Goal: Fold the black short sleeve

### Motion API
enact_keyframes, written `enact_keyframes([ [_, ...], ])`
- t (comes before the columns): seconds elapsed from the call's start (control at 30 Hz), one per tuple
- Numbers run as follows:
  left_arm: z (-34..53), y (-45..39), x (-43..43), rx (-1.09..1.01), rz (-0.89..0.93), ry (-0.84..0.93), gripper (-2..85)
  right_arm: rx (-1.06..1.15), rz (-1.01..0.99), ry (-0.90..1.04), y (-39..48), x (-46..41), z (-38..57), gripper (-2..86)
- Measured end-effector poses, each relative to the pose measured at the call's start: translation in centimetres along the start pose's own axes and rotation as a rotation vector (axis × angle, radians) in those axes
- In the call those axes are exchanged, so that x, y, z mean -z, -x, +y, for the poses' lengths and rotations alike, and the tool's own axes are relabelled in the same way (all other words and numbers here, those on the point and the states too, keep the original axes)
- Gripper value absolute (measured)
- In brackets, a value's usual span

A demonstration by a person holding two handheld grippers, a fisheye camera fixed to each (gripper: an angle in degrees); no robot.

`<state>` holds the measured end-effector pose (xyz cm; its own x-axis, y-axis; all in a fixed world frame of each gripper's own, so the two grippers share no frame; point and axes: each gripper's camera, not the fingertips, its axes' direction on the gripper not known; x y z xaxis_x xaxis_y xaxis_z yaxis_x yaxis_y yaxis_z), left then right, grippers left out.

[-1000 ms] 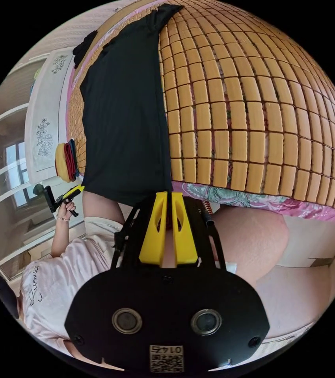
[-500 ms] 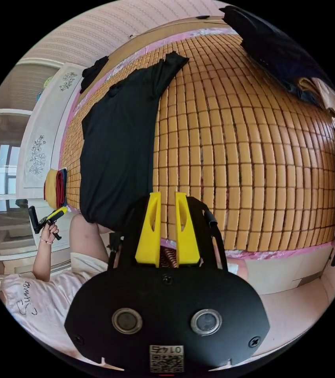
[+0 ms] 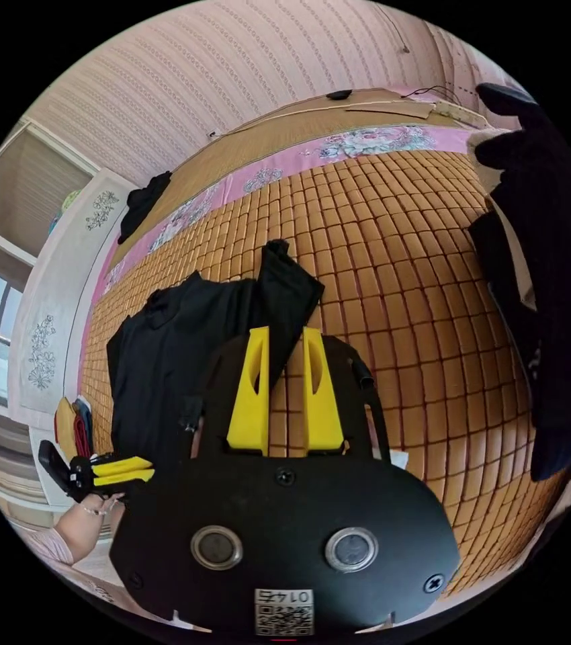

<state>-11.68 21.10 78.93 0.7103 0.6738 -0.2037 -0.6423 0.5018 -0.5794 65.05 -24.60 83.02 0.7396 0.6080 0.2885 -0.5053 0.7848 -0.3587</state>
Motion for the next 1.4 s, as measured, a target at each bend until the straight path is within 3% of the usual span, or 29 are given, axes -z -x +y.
enact_keyframes([
  [0.17, -2.6, -1.1, -3.3, -0.046, -0.035, 0.056, 1.9, -0.062, 0.012, 0.036, -1.7, -2.5, -1.9, 1.4],
  [0.27, -2.7, -1.9, -4.2, -0.064, -0.038, 0.069, 2.1, -0.084, -0.040, -0.086, -3.1, 1.0, 0.6, 0.0],
  [0.37, -3.0, -3.0, -4.0, -0.083, -0.029, 0.053, 2.5, -0.094, 0.067, -0.164, -4.6, 5.8, 5.7, -0.1],
  [0.6, -8.3, -8.7, -3.8, -0.229, -0.036, 0.022, 3.4, -0.148, 0.053, -0.108, -10.2, 9.3, 16.5, 3.6],
  [0.9, -22.2, -18.6, -10.1, -0.421, -0.080, 0.011, 3.7, -0.007, 0.118, -0.134, -10.2, 8.9, 19.0, 7.1],
  [1.1, -29.9, -24.1, -16.7, -0.420, -0.020, 0.045, 5.6, 0.036, 0.081, -0.135, -11.1, 8.1, 19.7, 10.4],
  [1.27, -31.7, -26.3, -22.3, -0.425, -0.137, 0.185, 1.7, 0.046, 0.052, -0.144, -12.1, 8.6, 20.5, 10.7],
  [1.4, -30.9, -27.0, -20.2, -0.472, -0.105, 0.108, -0.5, 0.064, 0.042, -0.150, -13.1, 9.4, 21.6, 11.5],
])
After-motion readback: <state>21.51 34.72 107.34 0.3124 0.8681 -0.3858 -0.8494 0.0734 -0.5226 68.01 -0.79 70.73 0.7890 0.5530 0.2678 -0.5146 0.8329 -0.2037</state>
